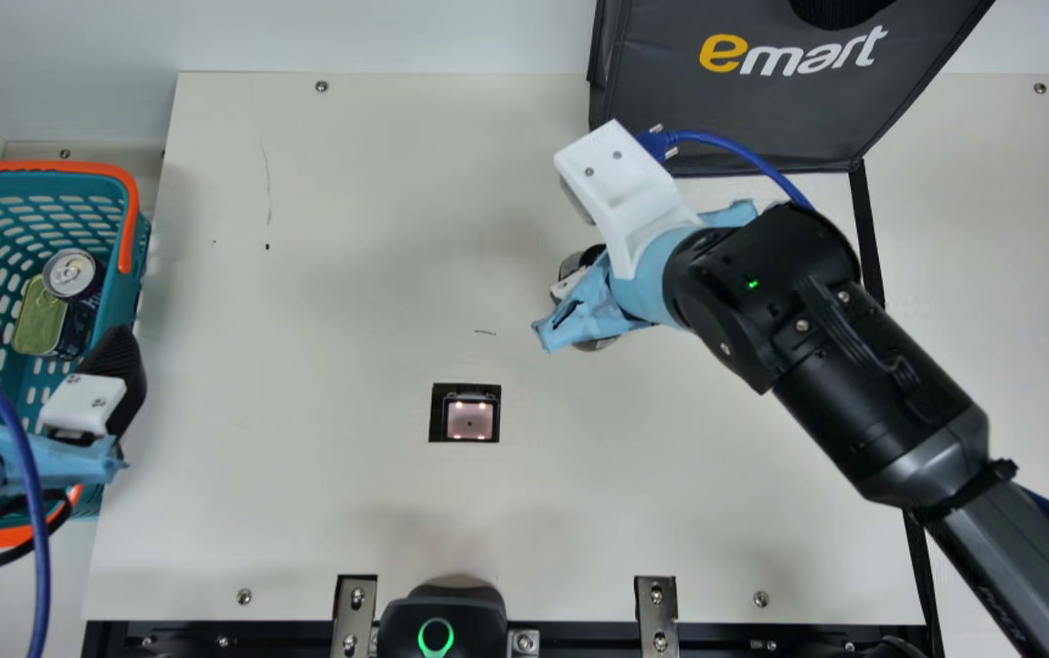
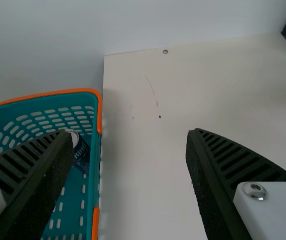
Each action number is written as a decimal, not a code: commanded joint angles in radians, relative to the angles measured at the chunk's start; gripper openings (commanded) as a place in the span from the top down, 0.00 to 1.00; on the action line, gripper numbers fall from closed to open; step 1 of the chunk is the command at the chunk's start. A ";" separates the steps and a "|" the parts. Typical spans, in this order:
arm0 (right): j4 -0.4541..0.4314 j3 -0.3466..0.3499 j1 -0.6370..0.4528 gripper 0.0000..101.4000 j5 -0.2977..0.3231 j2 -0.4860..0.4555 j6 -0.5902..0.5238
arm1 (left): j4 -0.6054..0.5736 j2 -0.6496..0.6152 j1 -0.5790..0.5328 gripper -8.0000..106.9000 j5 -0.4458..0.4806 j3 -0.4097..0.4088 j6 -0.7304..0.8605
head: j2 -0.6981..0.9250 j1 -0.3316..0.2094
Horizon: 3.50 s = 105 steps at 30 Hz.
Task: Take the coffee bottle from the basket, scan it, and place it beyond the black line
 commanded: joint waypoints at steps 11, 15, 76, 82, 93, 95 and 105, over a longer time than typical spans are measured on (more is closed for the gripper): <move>0.000 -0.059 -0.048 1.00 0.022 -0.007 -0.008 | 0.000 0.000 0.000 0.15 0.000 0.000 0.000 | 0.002 -0.017; -0.002 -0.068 -0.065 1.00 0.029 -0.016 -0.002 | 0.000 0.000 0.000 0.15 0.000 0.000 0.000 | 0.002 -0.017; 0.085 0.001 -0.698 1.00 0.033 -0.106 -0.047 | 0.000 0.000 0.000 0.15 0.000 0.000 0.000 | -0.347 -0.017; 0.104 -0.024 -0.778 1.00 0.031 -0.077 -0.071 | 0.000 0.000 0.000 0.15 0.000 0.000 0.000 | -0.347 -0.017; 0.126 -0.057 -0.909 1.00 0.020 -0.022 -0.103 | 0.000 0.000 0.000 0.15 0.000 0.000 0.000 | -0.347 -0.017; 0.127 -0.062 -0.930 1.00 0.018 -0.013 -0.107 | 0.000 0.000 0.000 0.15 0.000 0.000 0.000 | -0.347 -0.017; 0.139 -0.072 -1.030 1.00 0.002 0.028 -0.143 | 0.000 0.000 0.000 0.15 0.000 0.000 0.000 | -0.347 -0.017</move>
